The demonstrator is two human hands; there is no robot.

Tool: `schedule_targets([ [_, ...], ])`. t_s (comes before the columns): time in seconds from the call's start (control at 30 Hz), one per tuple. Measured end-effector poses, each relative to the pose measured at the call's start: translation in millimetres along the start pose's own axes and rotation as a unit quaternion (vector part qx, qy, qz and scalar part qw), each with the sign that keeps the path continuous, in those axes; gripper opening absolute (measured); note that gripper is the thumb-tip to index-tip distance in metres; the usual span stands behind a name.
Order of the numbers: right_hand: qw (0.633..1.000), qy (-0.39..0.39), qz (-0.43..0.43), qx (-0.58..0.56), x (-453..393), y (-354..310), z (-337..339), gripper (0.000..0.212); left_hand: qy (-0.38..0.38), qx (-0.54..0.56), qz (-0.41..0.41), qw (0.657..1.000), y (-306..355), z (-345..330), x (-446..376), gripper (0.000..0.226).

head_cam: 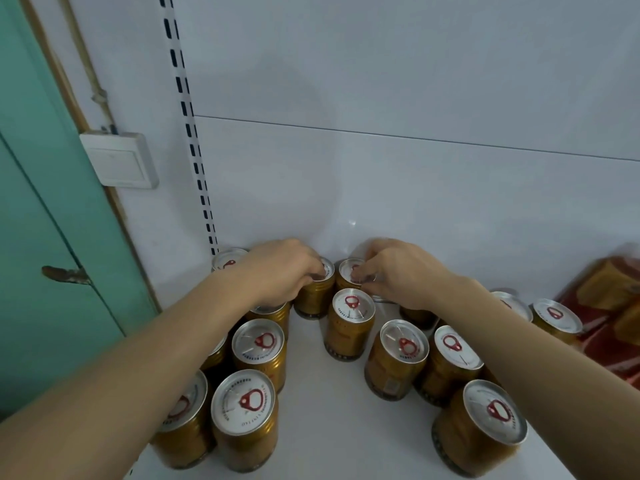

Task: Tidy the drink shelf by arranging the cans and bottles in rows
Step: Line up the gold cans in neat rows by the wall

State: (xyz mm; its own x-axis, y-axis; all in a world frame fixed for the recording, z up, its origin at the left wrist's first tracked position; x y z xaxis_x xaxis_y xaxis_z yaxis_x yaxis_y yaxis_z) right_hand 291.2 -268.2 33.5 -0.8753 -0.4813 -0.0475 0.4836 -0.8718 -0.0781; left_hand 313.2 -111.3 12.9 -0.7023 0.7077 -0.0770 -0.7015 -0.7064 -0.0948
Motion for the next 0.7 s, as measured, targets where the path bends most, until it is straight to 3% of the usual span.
schedule_targets([
  [0.3, 0.999, 0.024, -0.022, 0.012, 5, 3, -6, 0.025, 0.028, 0.035, 0.020, 0.999, 1, 1, 4, 0.032],
  [0.47, 0.995, 0.041, -0.081, -0.046, 40, 9, 16, 0.048, 0.098, 0.072, -0.002, 0.993, 26, 21, 8, 0.036],
  [0.7, 0.994, -0.080, -0.062, 0.028, 110, -17, 11, 0.059, 0.047, 0.020, -0.105, 0.993, 87, 7, 16, 0.045],
])
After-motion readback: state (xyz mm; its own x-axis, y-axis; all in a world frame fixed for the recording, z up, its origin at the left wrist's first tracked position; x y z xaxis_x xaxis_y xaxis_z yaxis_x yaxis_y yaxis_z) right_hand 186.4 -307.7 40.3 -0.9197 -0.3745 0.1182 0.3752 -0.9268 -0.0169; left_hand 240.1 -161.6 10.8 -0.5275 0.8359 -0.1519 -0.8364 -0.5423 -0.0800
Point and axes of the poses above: each hand's wrist, its own x-axis away from the middle knuckle, its own z-axis out of the back of the hand, y = z × x, the point moved 8 cm from there along -x, towards the middle knuckle, and after that the axes turned 4 degrees about -x, right-handed, at the moved point
